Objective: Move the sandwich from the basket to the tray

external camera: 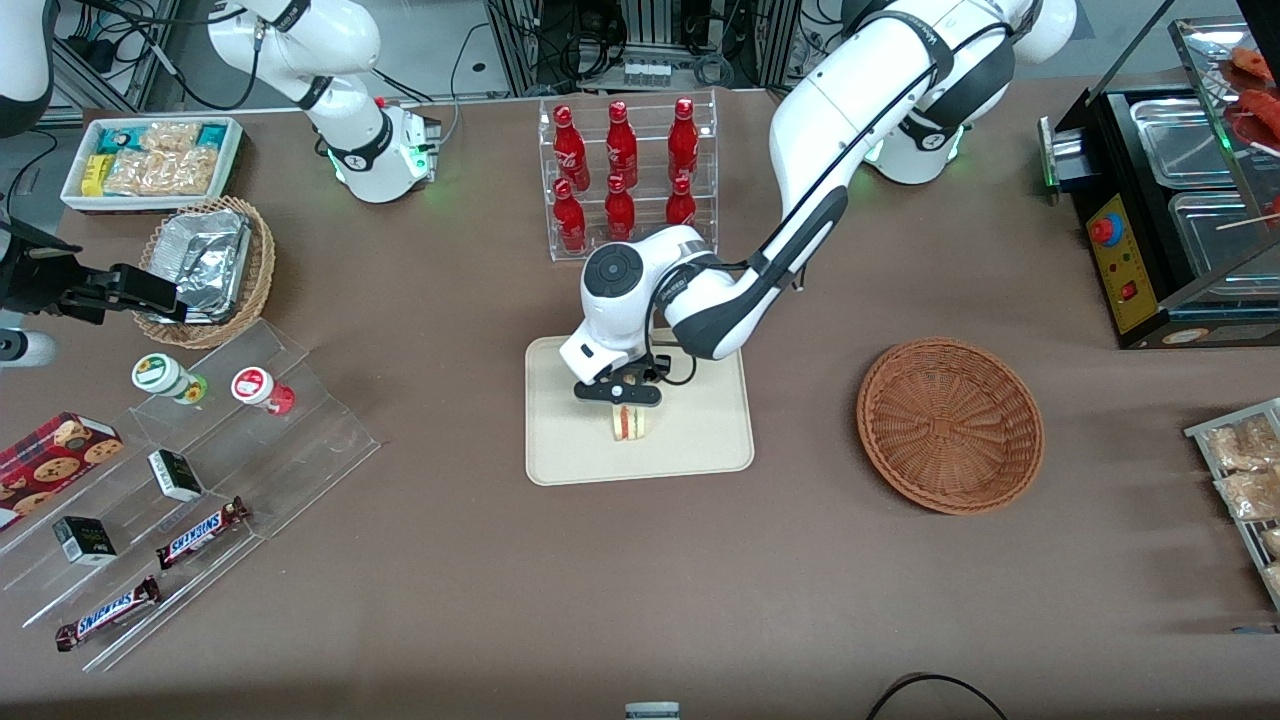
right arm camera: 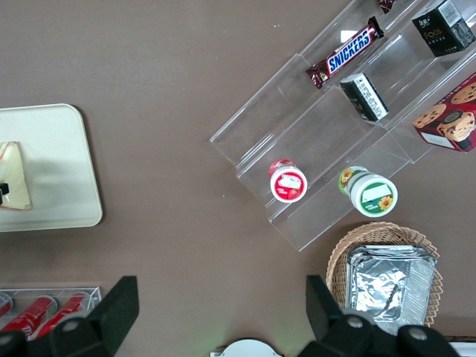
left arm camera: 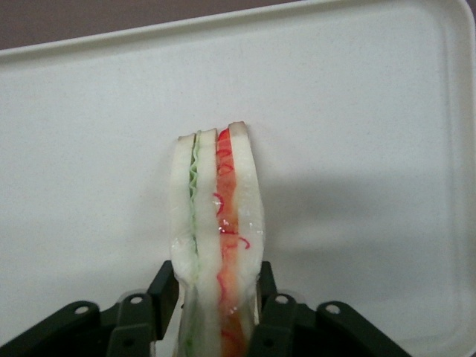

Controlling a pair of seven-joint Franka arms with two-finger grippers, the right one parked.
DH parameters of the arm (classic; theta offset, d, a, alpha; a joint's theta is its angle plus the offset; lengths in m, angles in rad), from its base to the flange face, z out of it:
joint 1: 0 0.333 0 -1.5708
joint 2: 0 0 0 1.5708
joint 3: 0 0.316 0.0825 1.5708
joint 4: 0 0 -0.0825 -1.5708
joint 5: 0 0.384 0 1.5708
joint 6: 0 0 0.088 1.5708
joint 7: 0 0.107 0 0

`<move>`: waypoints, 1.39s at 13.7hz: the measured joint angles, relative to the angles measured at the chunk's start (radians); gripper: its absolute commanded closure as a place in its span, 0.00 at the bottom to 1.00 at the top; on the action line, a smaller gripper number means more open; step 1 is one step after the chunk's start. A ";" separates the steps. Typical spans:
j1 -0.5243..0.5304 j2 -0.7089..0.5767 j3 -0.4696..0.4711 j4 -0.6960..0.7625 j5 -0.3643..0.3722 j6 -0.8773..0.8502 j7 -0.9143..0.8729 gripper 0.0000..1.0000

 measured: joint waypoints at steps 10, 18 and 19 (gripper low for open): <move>0.127 -0.294 0.007 0.052 -0.051 -0.322 -0.087 0.00; 0.420 -0.601 0.009 -0.088 -0.241 -0.485 0.153 0.00; 0.447 -0.627 0.009 -0.102 -0.248 -0.515 0.209 0.00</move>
